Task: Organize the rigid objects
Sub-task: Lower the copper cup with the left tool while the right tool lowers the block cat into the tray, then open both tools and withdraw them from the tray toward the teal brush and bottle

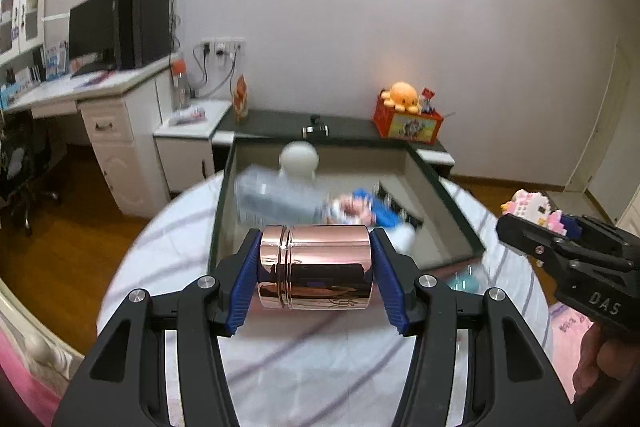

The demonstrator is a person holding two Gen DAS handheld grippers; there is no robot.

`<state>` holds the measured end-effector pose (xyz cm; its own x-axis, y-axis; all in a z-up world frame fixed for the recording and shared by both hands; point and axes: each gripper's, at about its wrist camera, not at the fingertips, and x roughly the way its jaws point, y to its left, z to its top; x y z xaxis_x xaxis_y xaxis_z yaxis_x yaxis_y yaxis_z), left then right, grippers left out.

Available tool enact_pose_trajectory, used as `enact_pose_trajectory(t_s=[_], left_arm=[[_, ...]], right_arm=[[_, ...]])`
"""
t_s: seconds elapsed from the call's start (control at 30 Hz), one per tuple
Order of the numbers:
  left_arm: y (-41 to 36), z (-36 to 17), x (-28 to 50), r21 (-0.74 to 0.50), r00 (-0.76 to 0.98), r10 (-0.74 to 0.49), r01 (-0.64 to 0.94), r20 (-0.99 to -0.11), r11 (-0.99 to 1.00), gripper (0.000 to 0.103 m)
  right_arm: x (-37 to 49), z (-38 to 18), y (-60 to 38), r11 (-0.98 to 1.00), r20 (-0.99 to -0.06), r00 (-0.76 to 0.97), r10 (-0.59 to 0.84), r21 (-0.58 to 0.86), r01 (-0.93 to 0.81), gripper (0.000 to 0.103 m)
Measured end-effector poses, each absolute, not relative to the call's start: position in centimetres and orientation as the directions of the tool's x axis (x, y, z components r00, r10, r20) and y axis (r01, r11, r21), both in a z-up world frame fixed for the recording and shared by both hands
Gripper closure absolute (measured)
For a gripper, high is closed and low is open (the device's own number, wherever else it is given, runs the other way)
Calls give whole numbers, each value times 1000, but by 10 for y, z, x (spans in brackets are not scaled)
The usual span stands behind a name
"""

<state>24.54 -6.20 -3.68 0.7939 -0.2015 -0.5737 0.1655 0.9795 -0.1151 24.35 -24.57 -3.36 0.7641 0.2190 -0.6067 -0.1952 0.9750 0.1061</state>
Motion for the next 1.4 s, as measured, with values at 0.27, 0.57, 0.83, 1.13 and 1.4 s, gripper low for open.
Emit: enact_pose_trajectory(t_s=[0.27, 0.57, 0.83, 1.13, 1.4], left_arm=[[-77, -21, 307, -104, 798, -206, 179, -567, 978, 48], [-89, -47, 368, -96, 753, -204, 185, -626, 978, 48], [-90, -70, 382, -67, 729, -174, 173, -662, 983, 40], [-74, -50, 352, -56, 797, -138, 130, -588, 990, 1], [-55, -39, 311, -48, 819, -102, 90, -565, 995, 0]], right_arm=[[320, -33, -251, 973, -646, 727, 231, 150, -175, 55], [376, -79, -253, 969, -724, 645, 244, 211, -130, 55], [389, -102, -251, 969, -758, 605, 245, 218, -119, 55], [377, -96, -253, 965, -747, 613, 256, 238, -113, 20], [346, -84, -252, 974, -728, 652, 212, 214, -77, 0]])
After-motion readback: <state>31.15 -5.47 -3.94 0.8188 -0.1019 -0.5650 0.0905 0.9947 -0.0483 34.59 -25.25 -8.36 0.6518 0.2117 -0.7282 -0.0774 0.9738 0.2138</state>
